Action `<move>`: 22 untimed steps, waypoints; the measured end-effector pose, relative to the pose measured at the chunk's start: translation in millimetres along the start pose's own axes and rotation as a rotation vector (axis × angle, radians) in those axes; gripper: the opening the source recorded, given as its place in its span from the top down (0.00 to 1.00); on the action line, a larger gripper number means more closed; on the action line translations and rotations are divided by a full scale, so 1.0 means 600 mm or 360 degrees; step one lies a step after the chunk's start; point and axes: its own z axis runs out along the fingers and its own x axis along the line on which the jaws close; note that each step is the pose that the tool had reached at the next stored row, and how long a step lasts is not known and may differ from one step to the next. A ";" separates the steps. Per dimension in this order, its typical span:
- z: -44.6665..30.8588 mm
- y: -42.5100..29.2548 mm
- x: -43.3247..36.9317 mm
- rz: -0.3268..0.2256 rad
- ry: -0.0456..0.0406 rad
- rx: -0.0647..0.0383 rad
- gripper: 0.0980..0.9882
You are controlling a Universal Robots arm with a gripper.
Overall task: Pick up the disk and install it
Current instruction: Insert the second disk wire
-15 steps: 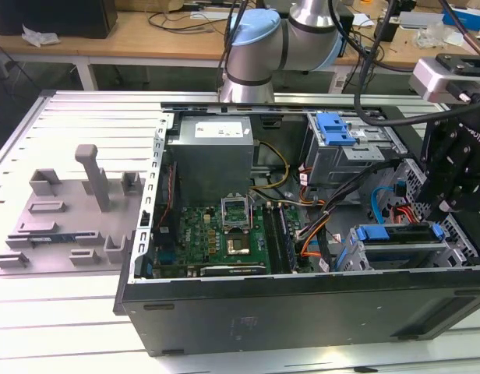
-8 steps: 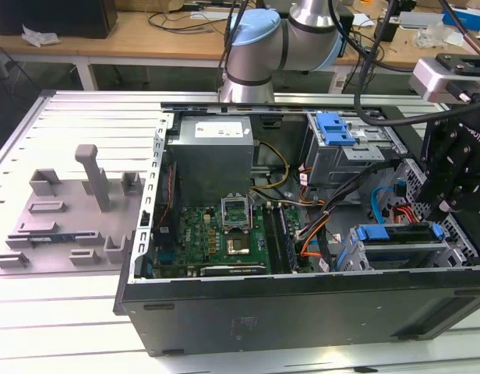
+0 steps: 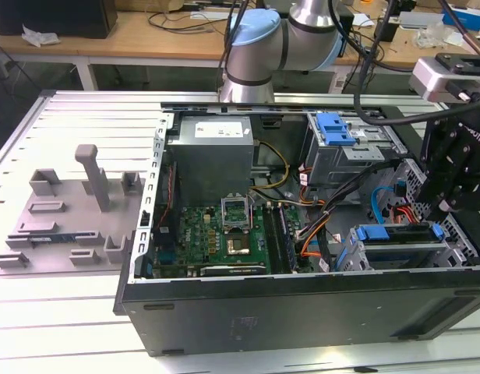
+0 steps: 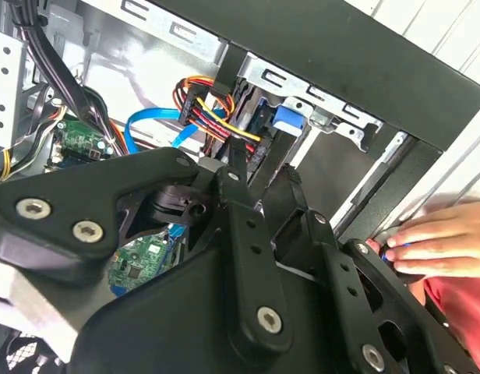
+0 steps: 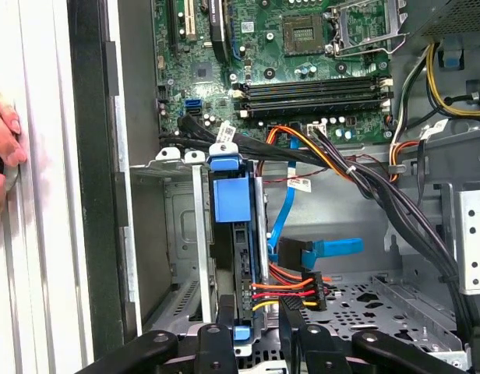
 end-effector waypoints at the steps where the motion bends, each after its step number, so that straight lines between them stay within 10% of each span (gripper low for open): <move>1: -0.004 0.000 -0.007 0.0000 0.0040 0.0002 0.70; 2: -0.009 0.001 -0.013 0.0001 0.0088 0.0003 0.70; 3: -0.013 0.002 -0.024 0.0001 0.0177 0.0003 0.70; 4: -0.014 0.003 -0.034 0.0002 0.0223 0.0007 0.70; 7: -0.018 0.005 -0.060 0.0003 0.0321 0.0014 0.70; 11: -0.019 0.007 -0.078 0.0005 0.0484 0.0025 0.70; 14: -0.020 0.010 -0.102 0.0006 0.0549 0.0030 0.70; 22: -0.017 0.043 -0.139 0.0007 0.0606 0.0034 0.70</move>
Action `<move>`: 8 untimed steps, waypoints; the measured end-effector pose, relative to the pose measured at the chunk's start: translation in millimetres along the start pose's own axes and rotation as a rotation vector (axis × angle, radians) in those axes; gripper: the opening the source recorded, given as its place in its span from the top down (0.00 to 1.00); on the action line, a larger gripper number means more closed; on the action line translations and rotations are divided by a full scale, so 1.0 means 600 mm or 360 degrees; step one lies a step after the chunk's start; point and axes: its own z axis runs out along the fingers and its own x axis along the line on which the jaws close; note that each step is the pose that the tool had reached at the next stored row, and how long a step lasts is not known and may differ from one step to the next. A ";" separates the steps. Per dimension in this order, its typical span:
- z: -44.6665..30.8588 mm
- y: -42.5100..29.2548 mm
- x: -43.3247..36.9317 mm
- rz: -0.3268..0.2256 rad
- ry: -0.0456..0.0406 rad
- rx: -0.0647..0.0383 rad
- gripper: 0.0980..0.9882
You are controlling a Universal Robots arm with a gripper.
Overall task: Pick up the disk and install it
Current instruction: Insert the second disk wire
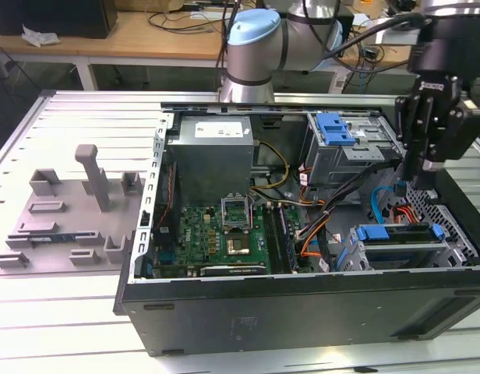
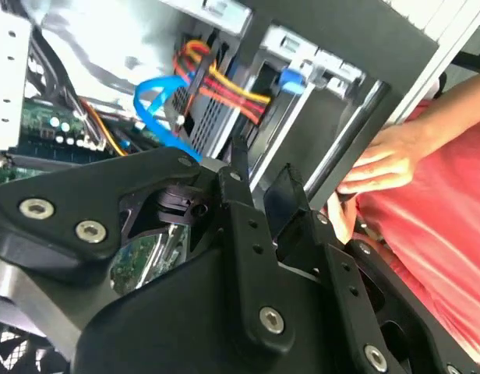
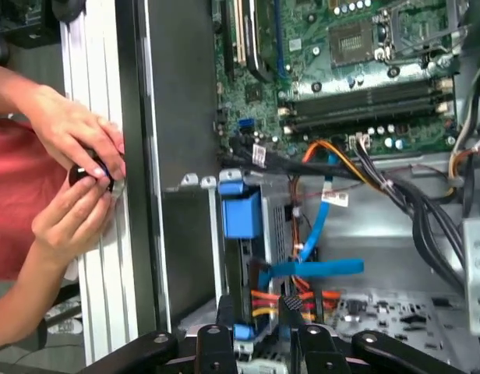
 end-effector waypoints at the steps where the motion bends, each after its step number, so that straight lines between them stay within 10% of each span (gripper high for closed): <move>1: 0.001 0.006 -0.001 0.0001 0.0011 0.0001 0.70; 8: 0.003 0.012 -0.010 0.0015 0.0037 -0.0004 0.70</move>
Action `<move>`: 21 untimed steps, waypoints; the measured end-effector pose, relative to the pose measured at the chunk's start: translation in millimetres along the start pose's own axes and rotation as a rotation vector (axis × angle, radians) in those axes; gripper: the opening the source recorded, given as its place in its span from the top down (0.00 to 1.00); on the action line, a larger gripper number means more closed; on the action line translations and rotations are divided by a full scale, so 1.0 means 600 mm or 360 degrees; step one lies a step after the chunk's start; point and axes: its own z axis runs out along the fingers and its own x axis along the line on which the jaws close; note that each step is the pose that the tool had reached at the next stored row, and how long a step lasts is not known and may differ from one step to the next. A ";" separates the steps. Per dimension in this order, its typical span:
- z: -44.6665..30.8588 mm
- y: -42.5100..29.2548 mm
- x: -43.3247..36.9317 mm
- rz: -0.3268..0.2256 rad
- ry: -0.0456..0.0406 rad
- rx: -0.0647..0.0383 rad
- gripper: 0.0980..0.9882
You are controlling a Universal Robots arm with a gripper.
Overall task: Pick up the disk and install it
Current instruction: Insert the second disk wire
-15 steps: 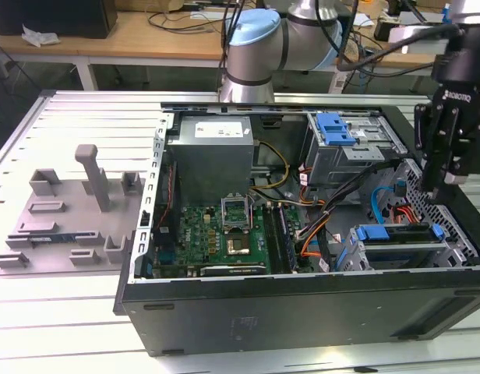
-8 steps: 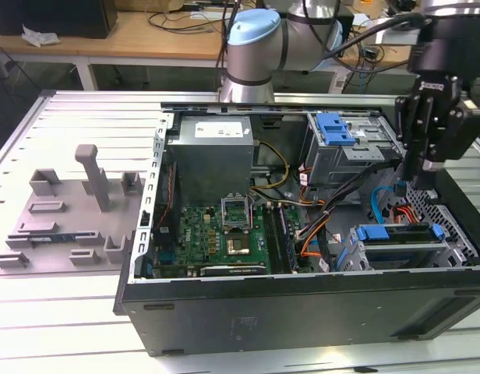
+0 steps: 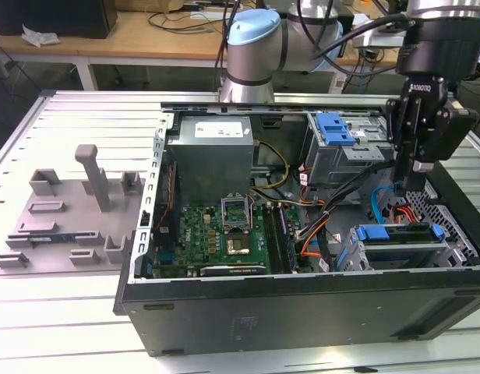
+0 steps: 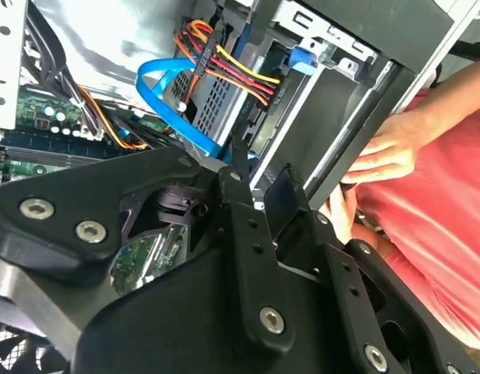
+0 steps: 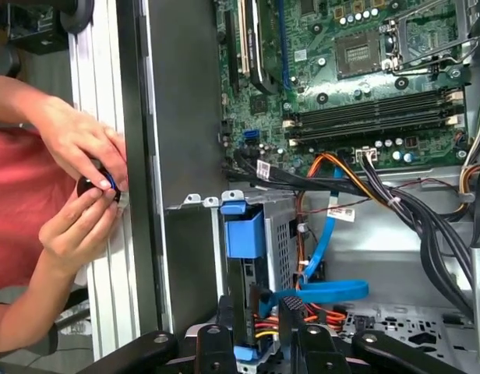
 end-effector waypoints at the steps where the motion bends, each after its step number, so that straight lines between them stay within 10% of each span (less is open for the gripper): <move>1: 0.001 0.000 -0.003 0.0007 0.0000 -0.0004 0.70; 7: 0.007 0.001 -0.012 0.0044 0.0020 -0.0020 0.70; 11: 0.002 0.002 -0.023 0.0049 0.0070 -0.0017 0.70; 21: 0.006 0.004 -0.027 0.0071 0.0084 -0.0028 0.70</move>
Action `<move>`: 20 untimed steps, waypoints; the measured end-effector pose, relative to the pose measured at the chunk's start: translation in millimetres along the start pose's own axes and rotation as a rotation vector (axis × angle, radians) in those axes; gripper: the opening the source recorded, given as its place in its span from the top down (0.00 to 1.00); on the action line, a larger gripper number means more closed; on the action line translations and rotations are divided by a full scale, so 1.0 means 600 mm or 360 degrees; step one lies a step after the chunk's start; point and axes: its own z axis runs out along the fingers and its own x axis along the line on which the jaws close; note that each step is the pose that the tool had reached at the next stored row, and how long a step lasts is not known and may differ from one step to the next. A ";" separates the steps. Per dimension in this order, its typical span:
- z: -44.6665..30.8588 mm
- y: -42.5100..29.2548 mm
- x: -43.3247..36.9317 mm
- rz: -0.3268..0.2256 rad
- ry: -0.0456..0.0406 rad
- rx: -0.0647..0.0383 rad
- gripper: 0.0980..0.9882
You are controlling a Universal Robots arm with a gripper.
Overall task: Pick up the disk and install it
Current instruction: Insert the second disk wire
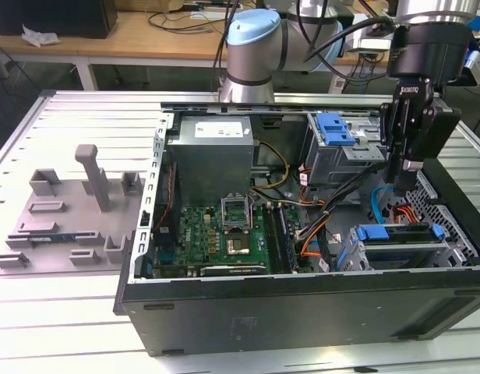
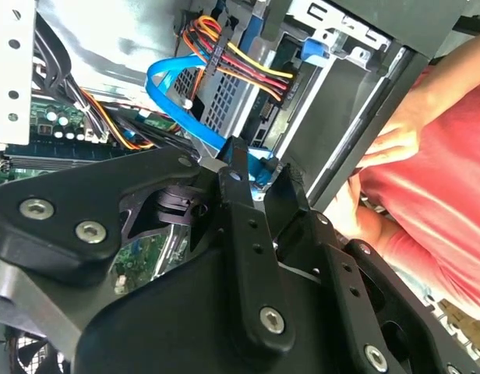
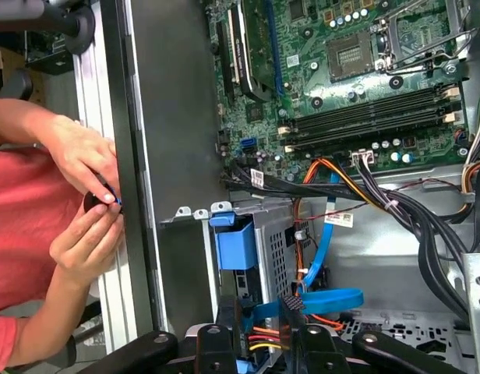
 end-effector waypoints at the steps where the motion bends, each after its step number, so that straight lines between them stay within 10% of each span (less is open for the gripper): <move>1: 0.000 0.000 0.000 0.0001 0.0001 -0.0001 0.70; 20: 0.000 -0.006 0.000 -0.0010 0.0055 -0.0022 0.93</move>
